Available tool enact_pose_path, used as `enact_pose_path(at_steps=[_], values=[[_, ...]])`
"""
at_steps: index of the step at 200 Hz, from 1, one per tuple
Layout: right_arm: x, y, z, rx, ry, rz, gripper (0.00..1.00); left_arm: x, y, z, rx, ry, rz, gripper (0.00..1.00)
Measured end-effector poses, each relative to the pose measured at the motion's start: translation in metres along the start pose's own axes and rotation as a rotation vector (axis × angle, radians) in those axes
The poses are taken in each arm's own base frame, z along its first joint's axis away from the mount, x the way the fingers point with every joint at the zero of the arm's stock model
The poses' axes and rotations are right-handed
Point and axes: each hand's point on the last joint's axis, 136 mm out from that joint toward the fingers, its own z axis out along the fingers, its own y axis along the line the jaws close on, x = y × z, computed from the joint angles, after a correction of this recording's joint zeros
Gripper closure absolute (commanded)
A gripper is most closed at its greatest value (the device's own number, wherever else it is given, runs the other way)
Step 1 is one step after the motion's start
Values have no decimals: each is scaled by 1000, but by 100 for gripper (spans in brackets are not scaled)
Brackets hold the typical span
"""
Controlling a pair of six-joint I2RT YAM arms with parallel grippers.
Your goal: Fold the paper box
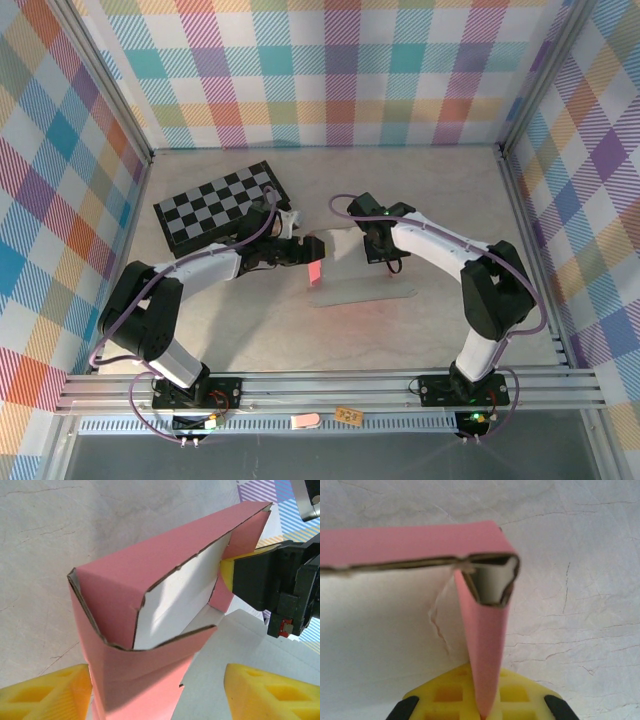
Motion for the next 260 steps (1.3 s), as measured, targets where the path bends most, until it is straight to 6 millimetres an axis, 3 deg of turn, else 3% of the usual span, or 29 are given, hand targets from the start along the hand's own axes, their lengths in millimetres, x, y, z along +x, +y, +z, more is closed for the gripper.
enact_pose_path(at_steps=[35,99,142,202,260], values=[[1,0,1,2,3,-1,100,2,6,-3,-34,3,7,31],[3,2,6,6,20,-8,100,-6,-6,-23,-23,-34,47,33],[4,1,7,0,29,-9,100,-7,16,-34,-68,-50,21,45],[4,3,10,-3,39,-12,100,5,40,-35,-121,-40,-5,57],[7,6,14,-11,56,-18,100,19,66,-17,-122,23,-65,61]])
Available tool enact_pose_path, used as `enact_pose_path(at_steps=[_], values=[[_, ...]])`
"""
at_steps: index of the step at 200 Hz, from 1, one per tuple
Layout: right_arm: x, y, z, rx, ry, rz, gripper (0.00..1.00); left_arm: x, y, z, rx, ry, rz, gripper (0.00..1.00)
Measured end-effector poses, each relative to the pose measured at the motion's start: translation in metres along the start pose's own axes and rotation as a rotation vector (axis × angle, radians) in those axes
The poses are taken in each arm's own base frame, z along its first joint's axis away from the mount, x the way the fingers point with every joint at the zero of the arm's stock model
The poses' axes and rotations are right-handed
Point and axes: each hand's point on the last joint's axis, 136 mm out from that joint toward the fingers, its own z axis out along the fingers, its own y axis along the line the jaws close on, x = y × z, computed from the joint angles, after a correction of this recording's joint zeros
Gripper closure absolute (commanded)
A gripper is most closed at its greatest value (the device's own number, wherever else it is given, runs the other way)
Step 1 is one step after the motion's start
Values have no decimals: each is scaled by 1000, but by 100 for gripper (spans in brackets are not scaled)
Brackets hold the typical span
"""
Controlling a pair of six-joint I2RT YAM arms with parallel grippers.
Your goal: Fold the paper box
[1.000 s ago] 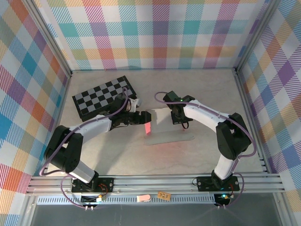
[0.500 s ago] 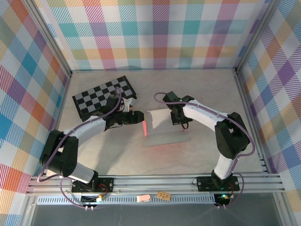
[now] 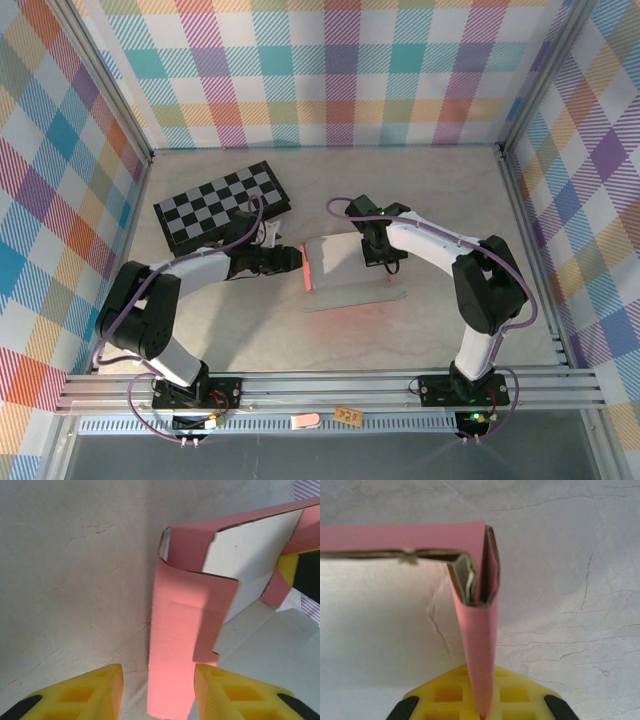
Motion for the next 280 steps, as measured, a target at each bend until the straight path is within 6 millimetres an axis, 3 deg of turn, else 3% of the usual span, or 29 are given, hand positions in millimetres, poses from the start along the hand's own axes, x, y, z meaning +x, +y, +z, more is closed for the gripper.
enact_pose_path(at_steps=[42,95,217,280], values=[[-2,0,0,-3,0,-2,100,1,1,11,43,18,-6,68],[-5,1,0,-4,-2,-9,100,-7,-10,18,68,20,3,68],[-6,1,0,-3,-3,-17,100,-14,-15,44,-38,21,87,57],[-6,1,0,-3,-2,-19,100,-12,-13,48,-85,13,117,58]])
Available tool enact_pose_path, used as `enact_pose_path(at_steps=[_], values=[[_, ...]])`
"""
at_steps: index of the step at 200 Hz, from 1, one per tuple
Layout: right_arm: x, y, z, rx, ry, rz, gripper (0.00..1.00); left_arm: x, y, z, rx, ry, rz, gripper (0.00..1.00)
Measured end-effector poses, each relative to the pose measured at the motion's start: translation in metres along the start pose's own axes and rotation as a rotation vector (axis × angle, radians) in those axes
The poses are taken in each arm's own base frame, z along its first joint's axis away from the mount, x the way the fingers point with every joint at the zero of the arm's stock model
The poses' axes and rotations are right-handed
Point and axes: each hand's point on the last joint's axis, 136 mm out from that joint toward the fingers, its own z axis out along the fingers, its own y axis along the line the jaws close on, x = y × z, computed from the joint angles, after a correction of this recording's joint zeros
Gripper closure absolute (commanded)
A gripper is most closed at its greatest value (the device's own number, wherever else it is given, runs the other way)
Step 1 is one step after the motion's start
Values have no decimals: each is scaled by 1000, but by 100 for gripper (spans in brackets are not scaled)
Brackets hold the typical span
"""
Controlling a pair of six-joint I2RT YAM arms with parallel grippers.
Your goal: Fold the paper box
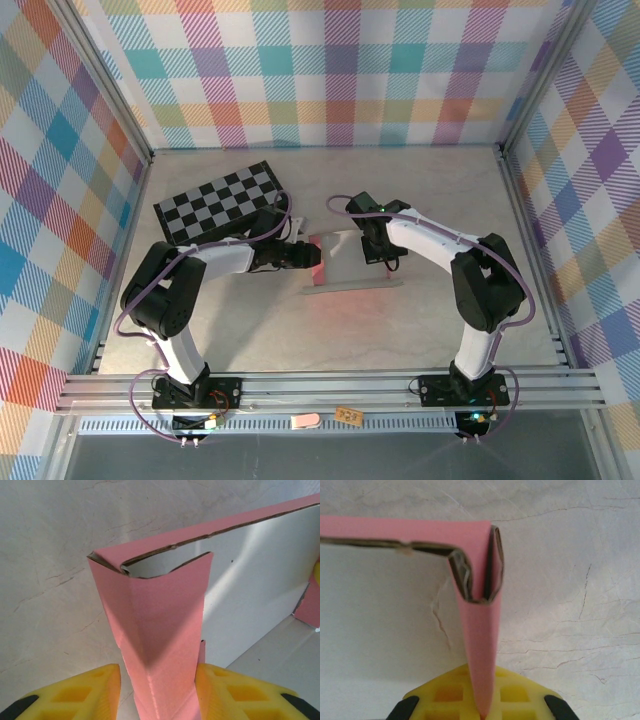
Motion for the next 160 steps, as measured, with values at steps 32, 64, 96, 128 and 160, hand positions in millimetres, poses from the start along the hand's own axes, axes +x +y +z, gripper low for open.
enact_pose_path(at_steps=[32,64,96,128,160], values=[[0,0,0,0,0,0,100,1,0,1,-11,-2,5,58],[0,-1,0,6,0,-2,100,4,0,4,-46,-4,15,73],[2,-2,-1,25,-2,-14,100,6,10,9,-145,-14,11,100],[1,-3,-8,49,-43,-26,100,6,8,7,-225,-63,4,100],[3,0,-26,40,-132,-40,100,10,6,-1,-244,-124,-12,86]])
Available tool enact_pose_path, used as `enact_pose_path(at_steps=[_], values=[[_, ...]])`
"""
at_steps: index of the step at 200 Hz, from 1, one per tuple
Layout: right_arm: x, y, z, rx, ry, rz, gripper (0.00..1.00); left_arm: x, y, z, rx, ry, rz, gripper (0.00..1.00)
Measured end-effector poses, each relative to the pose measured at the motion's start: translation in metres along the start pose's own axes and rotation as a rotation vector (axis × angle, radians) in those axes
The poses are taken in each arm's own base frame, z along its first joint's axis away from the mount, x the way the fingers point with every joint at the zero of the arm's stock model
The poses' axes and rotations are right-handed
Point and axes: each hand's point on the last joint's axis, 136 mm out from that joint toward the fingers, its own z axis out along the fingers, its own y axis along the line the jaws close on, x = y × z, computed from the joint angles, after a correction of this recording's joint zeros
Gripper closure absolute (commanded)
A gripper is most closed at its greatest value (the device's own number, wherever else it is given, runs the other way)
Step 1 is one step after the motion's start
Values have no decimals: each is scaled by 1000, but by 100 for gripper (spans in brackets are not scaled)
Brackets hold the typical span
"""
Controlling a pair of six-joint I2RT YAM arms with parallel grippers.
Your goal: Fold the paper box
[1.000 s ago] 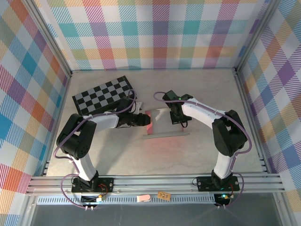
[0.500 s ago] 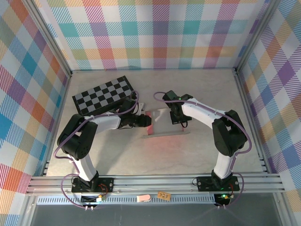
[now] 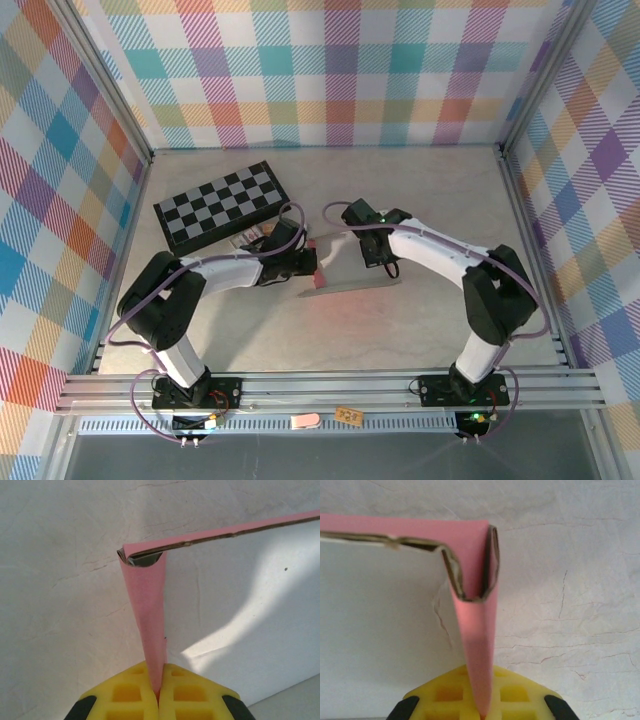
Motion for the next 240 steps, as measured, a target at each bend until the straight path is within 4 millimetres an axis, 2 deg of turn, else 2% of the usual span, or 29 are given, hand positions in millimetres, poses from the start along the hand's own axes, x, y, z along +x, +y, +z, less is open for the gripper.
enact_pose_path(at_steps=[17,49,57,80,100,122,151,176,240], values=[[-1,1,-8,-11,-32,-5,100,0,0,-1,8,-12,-18,82],[-2,-1,-13,-10,-55,-8,100,-1,-4,1,35,-20,-31,82],[-2,-2,-13,-9,-58,-7,100,-2,-5,2,42,-21,-32,83],[-2,-4,-14,-5,-63,-6,100,-2,-6,5,50,-25,-41,94],[-2,-5,-14,2,-66,-6,100,-3,-8,5,58,-25,-44,95],[-2,-5,-15,3,-69,-5,100,-3,-6,5,49,-25,-44,86],[-4,-4,-17,1,-81,-4,100,-2,-3,6,25,-32,-37,83],[-4,-4,-19,-6,-94,-1,100,-1,-1,6,12,-35,-41,73],[5,-6,-17,-19,-106,7,100,-1,-2,8,42,-61,-65,79]])
